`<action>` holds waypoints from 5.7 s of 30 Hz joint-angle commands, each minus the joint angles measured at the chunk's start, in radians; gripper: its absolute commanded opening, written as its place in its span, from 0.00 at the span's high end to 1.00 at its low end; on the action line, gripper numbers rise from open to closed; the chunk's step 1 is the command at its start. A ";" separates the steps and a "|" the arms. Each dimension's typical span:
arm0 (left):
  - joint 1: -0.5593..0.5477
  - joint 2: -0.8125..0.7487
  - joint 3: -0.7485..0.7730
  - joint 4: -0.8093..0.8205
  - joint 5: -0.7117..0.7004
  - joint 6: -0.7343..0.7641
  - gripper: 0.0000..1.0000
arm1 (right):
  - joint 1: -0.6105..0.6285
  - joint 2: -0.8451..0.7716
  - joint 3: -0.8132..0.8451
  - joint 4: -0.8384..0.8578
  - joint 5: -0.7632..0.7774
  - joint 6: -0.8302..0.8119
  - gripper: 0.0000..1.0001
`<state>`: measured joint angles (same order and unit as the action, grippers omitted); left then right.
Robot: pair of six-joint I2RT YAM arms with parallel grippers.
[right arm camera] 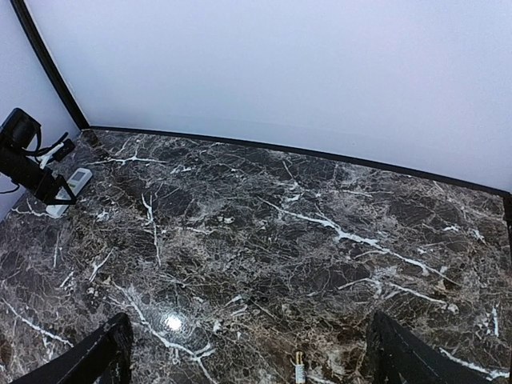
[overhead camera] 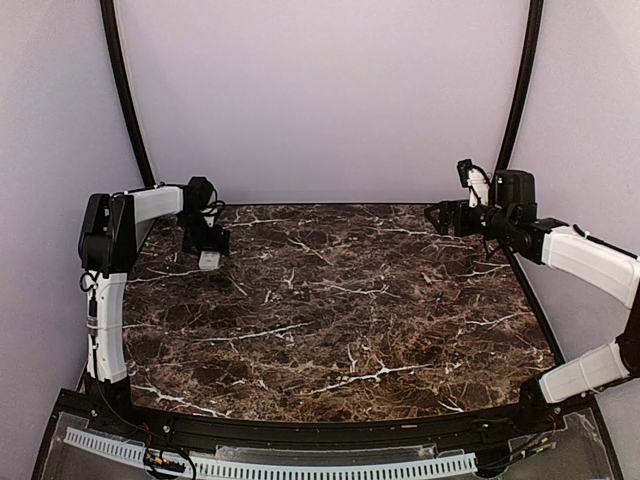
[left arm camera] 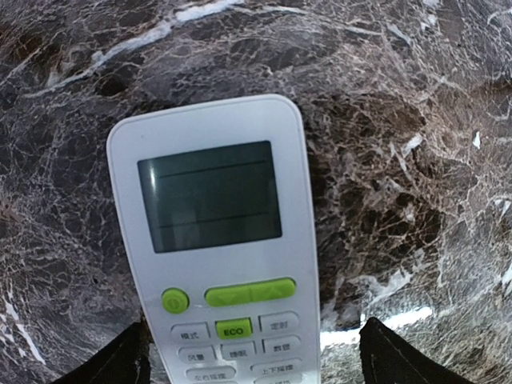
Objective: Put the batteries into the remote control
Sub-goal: Pick up the remote control from the center of the board, then pass from the left arm to the right, then pass from the right arm to the left, then pass from the left arm to the right, then pass from the right arm to the left
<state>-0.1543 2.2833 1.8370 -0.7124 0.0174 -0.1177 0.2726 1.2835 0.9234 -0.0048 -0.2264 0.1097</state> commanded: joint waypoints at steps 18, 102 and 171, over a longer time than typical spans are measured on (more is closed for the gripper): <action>-0.075 -0.312 -0.195 0.127 0.177 0.055 1.00 | 0.012 -0.061 0.084 -0.044 -0.114 -0.014 0.01; -0.836 -0.847 -0.504 0.821 -0.045 0.070 0.97 | 0.695 0.214 0.675 -0.148 0.238 0.209 1.00; -0.848 -0.947 -0.406 0.360 0.361 0.300 0.34 | 0.624 0.206 0.822 -0.901 -0.440 -0.654 1.00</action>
<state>-1.0016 1.3003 1.3811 -0.2443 0.3321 0.1654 0.8806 1.4784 1.7008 -0.8978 -0.7017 -0.5087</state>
